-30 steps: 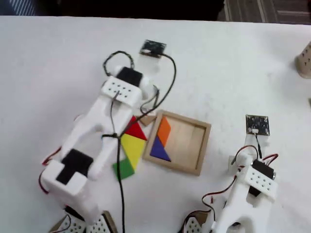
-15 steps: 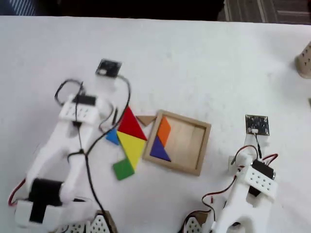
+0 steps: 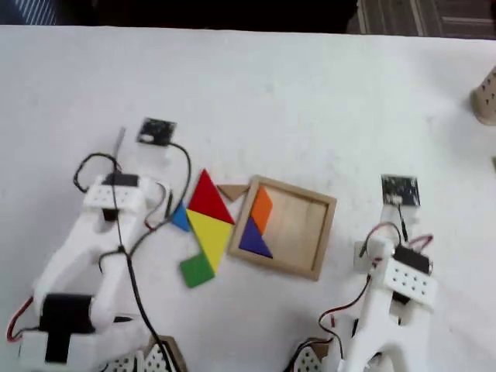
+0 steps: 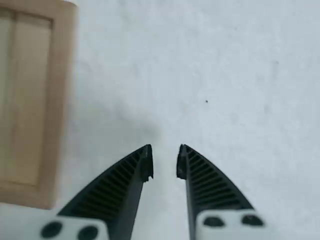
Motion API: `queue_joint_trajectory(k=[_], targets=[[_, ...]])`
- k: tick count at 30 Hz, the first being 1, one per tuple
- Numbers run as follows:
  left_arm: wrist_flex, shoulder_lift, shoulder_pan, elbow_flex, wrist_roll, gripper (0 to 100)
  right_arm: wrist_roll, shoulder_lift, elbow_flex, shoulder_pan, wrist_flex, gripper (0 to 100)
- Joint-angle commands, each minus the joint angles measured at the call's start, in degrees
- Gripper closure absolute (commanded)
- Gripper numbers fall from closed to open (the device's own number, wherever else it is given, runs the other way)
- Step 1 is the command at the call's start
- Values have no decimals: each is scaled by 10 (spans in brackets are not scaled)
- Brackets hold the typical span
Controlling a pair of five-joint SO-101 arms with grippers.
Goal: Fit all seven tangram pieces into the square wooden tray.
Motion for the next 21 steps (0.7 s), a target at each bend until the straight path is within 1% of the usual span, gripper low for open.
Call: queue_joint_trajectory(k=[1, 3, 6, 9, 11, 13, 17, 19, 21], targets=[[-14, 44, -59, -84, 8, 976, -18, -13, -117, -96, 73, 983], [-14, 69, -89, -113, 40, 976, -33, -13, -147, -162, 88, 975], [-14, 92, -117, -138, 85, 976, -79, -13, -151, -265, 75, 980], [-14, 106, -121, -148, 95, 976, -121, -12, -133, -360, 42, 978], [-14, 107, -120, -149, 95, 975, -142, -12, -109, -408, 5, 978], [-14, 108, -120, -149, 95, 974, -154, -12, -76, -434, -43, 978], [-14, 108, -120, -149, 95, 974, -154, -12, 3, -436, -151, 980], [-14, 108, -120, -149, 95, 974, -154, -12, 27, -436, -179, 981], [-14, 109, -120, -149, 95, 974, -151, -12, 30, -436, -179, 981]])
